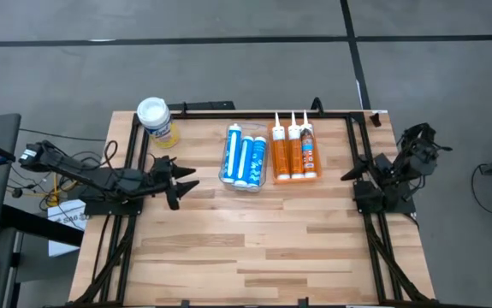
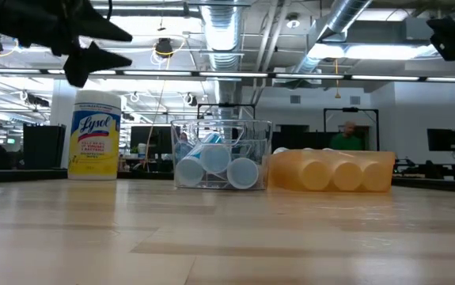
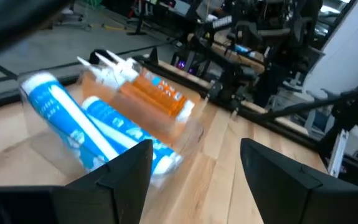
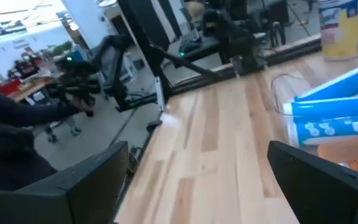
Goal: Pick & place silicon tubes, Sealant and Lysol wipes
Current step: Return to Home Position
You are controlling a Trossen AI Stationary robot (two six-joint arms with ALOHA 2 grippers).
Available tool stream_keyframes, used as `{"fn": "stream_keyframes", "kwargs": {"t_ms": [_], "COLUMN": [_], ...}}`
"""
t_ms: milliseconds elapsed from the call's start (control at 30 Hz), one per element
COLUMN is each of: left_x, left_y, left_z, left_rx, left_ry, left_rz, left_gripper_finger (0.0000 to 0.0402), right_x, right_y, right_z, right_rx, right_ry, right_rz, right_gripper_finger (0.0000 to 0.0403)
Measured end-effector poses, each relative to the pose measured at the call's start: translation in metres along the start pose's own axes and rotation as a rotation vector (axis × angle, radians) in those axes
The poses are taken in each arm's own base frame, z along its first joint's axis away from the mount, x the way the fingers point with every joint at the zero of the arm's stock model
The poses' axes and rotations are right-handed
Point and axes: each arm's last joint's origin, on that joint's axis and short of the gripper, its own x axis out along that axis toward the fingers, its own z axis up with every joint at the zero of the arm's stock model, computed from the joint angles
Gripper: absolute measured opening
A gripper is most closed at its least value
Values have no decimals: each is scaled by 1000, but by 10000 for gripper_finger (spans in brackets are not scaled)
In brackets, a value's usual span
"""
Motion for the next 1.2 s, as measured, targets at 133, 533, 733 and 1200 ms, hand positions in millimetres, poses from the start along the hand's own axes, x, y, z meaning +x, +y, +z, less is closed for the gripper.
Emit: {"fn": "stream_keyframes", "kwargs": {"t_ms": [133,533,733,1200], "left_x": [-3,-35,-48,-48], "left_y": [8,34,41,44], "left_z": [-8,6,3,-3], "left_rx": [3,29,7,19], "left_ry": [1,-70,-34,17], "left_rz": [3,-20,-39,-18], "left_gripper_finger": [236,236,236,236], "right_x": [-1,-10,3,35], "right_y": [0,1,6,10], "right_z": [2,16,8,-27], "right_rx": [-1,-63,-113,-36], "right_ry": [-18,-64,-119,-200], "right_rz": [-6,17,35,53], "right_gripper_finger": [377,377,377,377]}}
